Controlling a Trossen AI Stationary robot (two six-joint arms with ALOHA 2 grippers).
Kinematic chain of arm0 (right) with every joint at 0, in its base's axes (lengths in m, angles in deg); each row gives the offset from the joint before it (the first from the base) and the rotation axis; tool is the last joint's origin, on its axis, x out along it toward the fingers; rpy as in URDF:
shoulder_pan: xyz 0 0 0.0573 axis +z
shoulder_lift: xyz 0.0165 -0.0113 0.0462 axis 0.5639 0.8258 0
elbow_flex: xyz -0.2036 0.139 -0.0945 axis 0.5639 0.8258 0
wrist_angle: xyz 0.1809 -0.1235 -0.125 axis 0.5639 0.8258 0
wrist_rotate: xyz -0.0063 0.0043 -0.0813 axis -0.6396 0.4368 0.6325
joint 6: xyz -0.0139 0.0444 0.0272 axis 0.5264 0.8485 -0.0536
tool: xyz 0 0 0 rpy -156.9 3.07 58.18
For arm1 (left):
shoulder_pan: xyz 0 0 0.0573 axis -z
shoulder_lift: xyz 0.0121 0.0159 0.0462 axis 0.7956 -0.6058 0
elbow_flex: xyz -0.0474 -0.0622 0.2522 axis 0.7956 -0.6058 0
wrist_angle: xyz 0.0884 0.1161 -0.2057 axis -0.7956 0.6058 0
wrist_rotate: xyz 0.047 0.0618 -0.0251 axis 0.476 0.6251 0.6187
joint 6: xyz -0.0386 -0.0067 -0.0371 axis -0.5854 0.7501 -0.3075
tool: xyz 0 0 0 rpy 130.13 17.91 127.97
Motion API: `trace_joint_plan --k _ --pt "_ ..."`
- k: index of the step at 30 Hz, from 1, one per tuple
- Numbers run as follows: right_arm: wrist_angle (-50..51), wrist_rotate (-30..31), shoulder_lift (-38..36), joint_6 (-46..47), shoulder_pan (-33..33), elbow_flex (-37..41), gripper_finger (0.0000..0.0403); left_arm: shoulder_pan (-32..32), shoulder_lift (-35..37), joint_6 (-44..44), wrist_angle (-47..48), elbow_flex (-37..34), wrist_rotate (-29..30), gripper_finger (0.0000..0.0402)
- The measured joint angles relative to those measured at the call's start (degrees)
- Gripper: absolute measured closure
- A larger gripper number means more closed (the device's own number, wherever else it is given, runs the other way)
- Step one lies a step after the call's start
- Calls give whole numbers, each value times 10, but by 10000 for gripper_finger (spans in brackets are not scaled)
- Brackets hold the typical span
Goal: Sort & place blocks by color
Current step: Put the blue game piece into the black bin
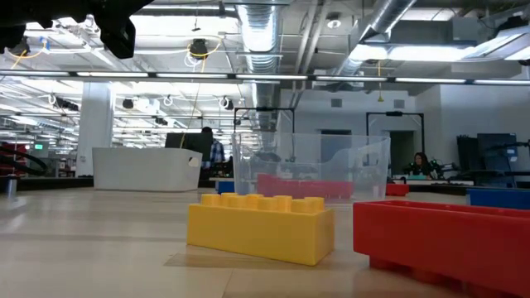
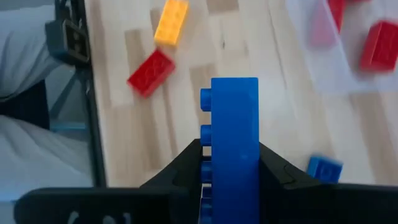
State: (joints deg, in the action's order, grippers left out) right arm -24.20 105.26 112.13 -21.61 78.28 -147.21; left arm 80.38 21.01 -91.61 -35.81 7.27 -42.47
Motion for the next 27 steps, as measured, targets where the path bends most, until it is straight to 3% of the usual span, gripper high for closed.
trace_joint_plan --k 8,16,20,27 --pt "69 2 -5 150 79 0 294 0 0 81 -93 0 -1 228" --pt "84 2 -3 260 139 0 294 -4 1 118 -120 0 -2 229" --pt "73 -1 0 300 153 19 295 -17 5 109 -122 0 -46 229" --pt "15 -89 0 359 166 96 298 -32 3 82 -109 0 -69 229"
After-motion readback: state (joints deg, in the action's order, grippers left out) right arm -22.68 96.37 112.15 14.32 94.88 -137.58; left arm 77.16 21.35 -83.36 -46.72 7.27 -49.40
